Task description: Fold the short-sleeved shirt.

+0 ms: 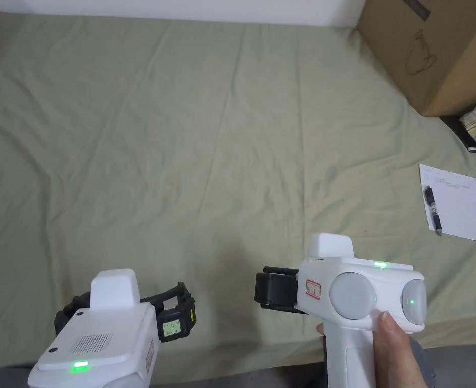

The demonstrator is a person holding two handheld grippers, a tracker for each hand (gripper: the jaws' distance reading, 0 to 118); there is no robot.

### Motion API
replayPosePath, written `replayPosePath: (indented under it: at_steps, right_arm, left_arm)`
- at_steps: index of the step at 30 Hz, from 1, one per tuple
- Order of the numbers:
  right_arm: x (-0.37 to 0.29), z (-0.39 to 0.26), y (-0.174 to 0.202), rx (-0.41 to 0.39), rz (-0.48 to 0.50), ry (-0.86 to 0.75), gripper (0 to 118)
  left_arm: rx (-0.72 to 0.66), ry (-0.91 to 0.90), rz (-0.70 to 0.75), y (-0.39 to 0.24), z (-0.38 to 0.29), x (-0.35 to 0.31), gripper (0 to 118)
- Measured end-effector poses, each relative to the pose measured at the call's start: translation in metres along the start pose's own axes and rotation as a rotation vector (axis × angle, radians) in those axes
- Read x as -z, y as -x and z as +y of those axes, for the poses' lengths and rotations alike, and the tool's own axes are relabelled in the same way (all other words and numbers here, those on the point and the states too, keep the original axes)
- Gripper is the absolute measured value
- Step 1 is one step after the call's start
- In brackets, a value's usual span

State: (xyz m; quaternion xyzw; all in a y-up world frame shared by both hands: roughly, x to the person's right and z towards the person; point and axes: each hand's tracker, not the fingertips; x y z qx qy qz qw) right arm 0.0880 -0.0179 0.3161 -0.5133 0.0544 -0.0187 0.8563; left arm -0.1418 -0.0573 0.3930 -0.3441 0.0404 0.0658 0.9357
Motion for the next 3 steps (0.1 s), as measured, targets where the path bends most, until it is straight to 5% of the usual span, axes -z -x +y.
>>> replayPosePath:
  at_steps: [3]
  right_arm:
    - [0.0123, 0.0093, 0.004, -0.005, 0.005, -0.008, 118]
  left_arm:
    - [-0.02, 0.023, 0.0, 0.0039, 0.0073, 0.0122, 118]
